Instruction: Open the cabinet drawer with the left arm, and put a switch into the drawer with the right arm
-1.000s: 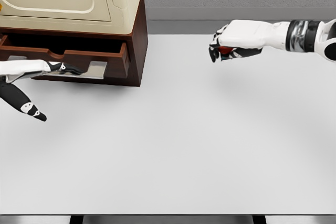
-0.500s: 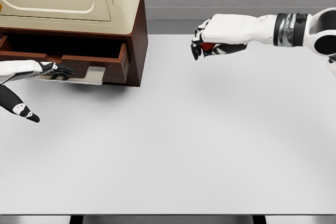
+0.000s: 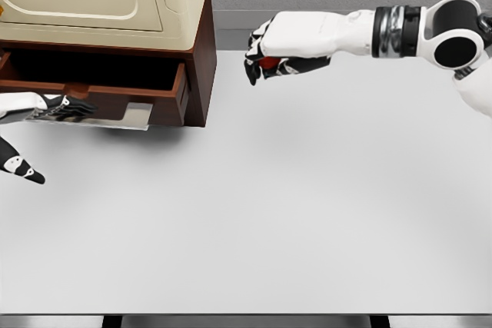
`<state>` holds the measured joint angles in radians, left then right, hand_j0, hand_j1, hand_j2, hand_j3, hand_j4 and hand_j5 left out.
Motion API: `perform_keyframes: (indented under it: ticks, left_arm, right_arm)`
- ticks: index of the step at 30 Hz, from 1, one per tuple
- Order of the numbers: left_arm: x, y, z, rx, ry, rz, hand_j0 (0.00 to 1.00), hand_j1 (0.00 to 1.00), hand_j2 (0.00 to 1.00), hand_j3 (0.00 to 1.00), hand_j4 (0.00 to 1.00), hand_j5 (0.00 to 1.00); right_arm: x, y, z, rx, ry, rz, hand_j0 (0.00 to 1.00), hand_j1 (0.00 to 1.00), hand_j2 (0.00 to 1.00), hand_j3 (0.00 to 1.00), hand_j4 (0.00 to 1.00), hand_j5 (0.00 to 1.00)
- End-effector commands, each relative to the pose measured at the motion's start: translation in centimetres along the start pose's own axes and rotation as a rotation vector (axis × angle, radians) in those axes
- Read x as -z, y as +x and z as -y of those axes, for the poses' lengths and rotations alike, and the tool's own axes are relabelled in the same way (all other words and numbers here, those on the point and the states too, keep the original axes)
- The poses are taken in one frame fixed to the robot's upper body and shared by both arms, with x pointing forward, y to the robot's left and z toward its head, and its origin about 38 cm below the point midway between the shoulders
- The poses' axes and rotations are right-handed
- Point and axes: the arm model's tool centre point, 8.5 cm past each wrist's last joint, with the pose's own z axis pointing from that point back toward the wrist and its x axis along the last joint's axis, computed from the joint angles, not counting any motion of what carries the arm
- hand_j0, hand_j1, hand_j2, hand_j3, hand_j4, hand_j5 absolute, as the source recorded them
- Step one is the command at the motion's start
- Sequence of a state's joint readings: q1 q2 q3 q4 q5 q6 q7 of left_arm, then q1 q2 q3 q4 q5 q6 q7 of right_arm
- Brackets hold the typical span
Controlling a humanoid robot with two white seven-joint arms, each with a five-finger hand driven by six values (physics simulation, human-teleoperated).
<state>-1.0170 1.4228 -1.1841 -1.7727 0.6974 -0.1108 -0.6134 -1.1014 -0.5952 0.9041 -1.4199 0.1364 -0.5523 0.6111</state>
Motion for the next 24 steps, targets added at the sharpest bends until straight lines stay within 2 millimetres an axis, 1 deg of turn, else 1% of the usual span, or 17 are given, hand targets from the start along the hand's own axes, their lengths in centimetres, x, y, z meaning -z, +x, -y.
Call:
perform_keyframes:
  ticks: [1,14,21,24]
  left_arm:
    - [-0.2,-0.6,0.1,0.031,-0.002,-0.042,1.0,1.0,1.0,1.0,1.0,1.0]
    - [-1.6,-0.9,-0.1,0.017,0.02,-0.061,1.0,1.0,1.0,1.0,1.0,1.0]
    - [-2.0,-0.4,-0.9,0.034,0.042,-0.055,1.0,1.0,1.0,1.0,1.0,1.0]
    - [-2.0,0.2,-1.1,0.059,0.047,-0.025,1.0,1.0,1.0,1.0,1.0,1.0]
  right_arm:
    - [0.7,0.4,0.1,0.013,-0.009,0.022,0.43,0.43,0.43,0.43,0.43,0.43]
    - [3.0,1.9,1.8,0.001,-0.028,0.091,0.43,0.43,0.43,0.43,0.43,0.43]
    - [3.7,2.5,2.6,0.006,-0.04,0.116,0.43,0.43,0.43,0.43,0.43,0.43]
    - [4.5,2.9,3.0,0.002,-0.042,0.13,0.43,0.43,0.43,0.43,0.43,0.43]
